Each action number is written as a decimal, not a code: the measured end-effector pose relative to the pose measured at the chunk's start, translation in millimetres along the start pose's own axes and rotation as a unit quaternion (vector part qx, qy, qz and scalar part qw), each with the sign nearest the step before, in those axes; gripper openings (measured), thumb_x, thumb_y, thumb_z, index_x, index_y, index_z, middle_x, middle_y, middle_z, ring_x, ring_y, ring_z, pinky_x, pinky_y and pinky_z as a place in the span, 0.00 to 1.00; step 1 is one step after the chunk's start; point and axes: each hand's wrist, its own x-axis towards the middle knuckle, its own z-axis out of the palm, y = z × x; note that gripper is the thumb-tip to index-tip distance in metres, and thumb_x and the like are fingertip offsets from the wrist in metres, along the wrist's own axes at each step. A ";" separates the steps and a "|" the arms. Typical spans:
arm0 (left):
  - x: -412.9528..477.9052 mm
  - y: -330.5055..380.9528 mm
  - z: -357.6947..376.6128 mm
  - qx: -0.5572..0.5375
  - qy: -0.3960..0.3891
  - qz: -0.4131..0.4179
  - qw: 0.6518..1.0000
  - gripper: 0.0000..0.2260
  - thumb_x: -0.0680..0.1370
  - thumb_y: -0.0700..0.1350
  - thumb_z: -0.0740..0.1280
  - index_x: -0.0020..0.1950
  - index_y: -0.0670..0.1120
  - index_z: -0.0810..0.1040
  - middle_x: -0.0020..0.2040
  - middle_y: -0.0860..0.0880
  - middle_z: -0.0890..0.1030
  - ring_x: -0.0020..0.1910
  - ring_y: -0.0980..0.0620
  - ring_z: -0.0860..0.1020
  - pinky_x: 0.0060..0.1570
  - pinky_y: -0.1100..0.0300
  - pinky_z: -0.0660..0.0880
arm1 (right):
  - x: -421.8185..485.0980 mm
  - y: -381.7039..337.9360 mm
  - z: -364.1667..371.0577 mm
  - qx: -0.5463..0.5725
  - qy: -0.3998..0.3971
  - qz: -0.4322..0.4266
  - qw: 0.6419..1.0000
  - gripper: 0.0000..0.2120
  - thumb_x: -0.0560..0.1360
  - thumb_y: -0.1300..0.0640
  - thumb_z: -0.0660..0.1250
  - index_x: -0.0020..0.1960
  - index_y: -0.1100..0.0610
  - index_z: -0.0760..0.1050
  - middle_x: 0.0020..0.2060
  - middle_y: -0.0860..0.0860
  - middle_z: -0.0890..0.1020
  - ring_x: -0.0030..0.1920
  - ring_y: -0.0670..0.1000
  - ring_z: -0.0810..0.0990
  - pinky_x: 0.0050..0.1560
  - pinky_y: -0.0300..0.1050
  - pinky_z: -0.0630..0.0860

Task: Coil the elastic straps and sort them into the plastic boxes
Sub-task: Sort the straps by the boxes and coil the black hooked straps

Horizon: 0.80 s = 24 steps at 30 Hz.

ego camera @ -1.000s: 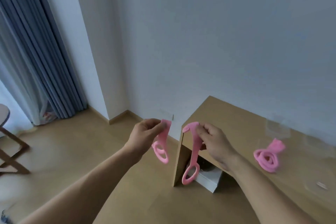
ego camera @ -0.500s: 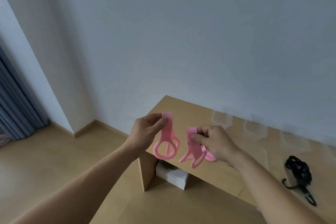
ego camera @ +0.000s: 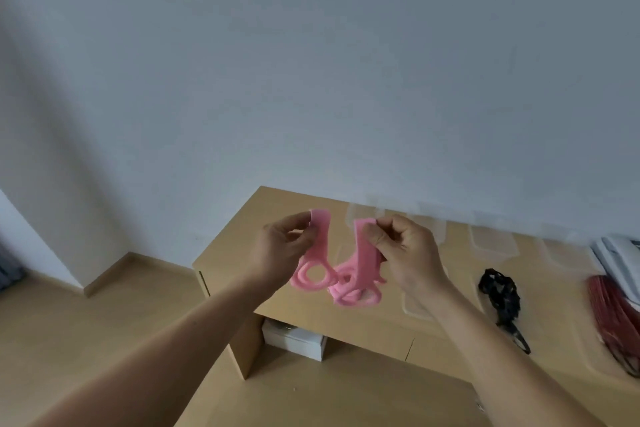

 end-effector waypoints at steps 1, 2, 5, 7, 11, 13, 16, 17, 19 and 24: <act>5.0 0.3 4.0 -0.003 0.005 0.001 1.000 0.11 0.80 0.38 0.67 0.59 0.50 0.84 0.46 0.50 0.86 0.46 0.47 0.84 0.52 0.40 0.80 | 3.1 -0.4 -0.9 -0.003 0.004 -0.001 1.000 0.09 0.68 0.41 0.70 0.41 0.45 0.81 0.37 0.46 0.85 0.40 0.54 0.84 0.39 0.51 0.81; 10.2 0.8 8.2 -0.009 0.007 0.003 1.000 0.12 0.80 0.38 0.67 0.58 0.50 0.84 0.47 0.47 0.86 0.46 0.45 0.84 0.51 0.38 0.79 | 6.4 -0.6 -1.9 -0.009 0.005 0.001 1.000 0.08 0.69 0.42 0.71 0.41 0.46 0.82 0.37 0.47 0.85 0.40 0.55 0.84 0.40 0.52 0.81; 22.1 1.4 20.9 -0.029 -0.010 0.023 0.999 0.13 0.81 0.38 0.66 0.57 0.53 0.83 0.46 0.40 0.85 0.44 0.40 0.81 0.50 0.34 0.78 | 17.6 2.2 -4.0 -0.029 0.005 0.011 1.000 0.05 0.73 0.51 0.73 0.43 0.52 0.83 0.37 0.50 0.85 0.39 0.55 0.84 0.40 0.53 0.82; 27.9 1.8 29.2 -0.057 -0.059 0.038 0.996 0.11 0.81 0.42 0.66 0.60 0.53 0.83 0.48 0.40 0.85 0.46 0.40 0.83 0.50 0.35 0.79 | 25.7 3.2 -4.8 -0.019 0.011 0.022 1.000 0.03 0.75 0.54 0.73 0.43 0.51 0.83 0.36 0.50 0.86 0.38 0.52 0.85 0.40 0.50 0.83; 46.4 0.1 39.3 -0.120 -0.181 0.038 0.975 0.18 0.75 0.52 0.72 0.65 0.52 0.80 0.52 0.42 0.83 0.47 0.42 0.82 0.49 0.42 0.80 | 47.9 5.9 -5.1 -0.008 0.061 0.025 0.998 0.04 0.74 0.58 0.74 0.43 0.57 0.81 0.35 0.50 0.86 0.35 0.49 0.85 0.36 0.45 0.82; 60.1 -1.5 43.3 -0.122 -0.214 0.043 0.968 0.23 0.73 0.49 0.75 0.67 0.53 0.78 0.52 0.43 0.83 0.48 0.41 0.83 0.49 0.45 0.81 | 61.1 5.9 -2.8 -0.007 0.079 0.026 0.997 0.04 0.73 0.59 0.75 0.42 0.57 0.81 0.34 0.47 0.85 0.34 0.46 0.84 0.33 0.40 0.80; 83.6 -3.6 47.4 -0.133 -0.227 0.045 0.964 0.23 0.73 0.41 0.75 0.67 0.54 0.77 0.50 0.45 0.85 0.45 0.46 0.84 0.44 0.52 0.82 | 81.6 5.5 -1.1 -0.022 0.101 0.030 0.994 0.06 0.70 0.57 0.77 0.41 0.52 0.80 0.34 0.46 0.85 0.34 0.46 0.84 0.32 0.36 0.77; 92.9 -4.7 47.4 -0.142 -0.219 0.041 0.964 0.22 0.73 0.40 0.75 0.66 0.54 0.78 0.49 0.46 0.85 0.45 0.45 0.84 0.43 0.53 0.82 | 87.5 5.8 -1.1 -0.024 0.107 0.030 0.994 0.07 0.70 0.57 0.78 0.42 0.53 0.79 0.37 0.48 0.85 0.35 0.47 0.84 0.33 0.35 0.77; 111.7 -7.0 46.4 -0.153 -0.194 0.033 0.969 0.19 0.73 0.42 0.76 0.62 0.56 0.80 0.50 0.45 0.85 0.46 0.40 0.84 0.43 0.51 0.82 | 96.4 11.2 -0.8 -0.006 0.120 0.037 0.992 0.11 0.69 0.59 0.78 0.46 0.55 0.77 0.41 0.51 0.84 0.37 0.48 0.84 0.36 0.36 0.77; 149.3 -20.0 43.9 -0.199 -0.185 -0.008 0.962 0.18 0.74 0.39 0.75 0.62 0.50 0.79 0.52 0.42 0.83 0.49 0.35 0.82 0.49 0.41 0.81 | 104.4 37.5 15.4 -0.014 0.037 0.129 0.991 0.12 0.72 0.59 0.76 0.54 0.56 0.78 0.44 0.52 0.85 0.45 0.49 0.85 0.43 0.42 0.80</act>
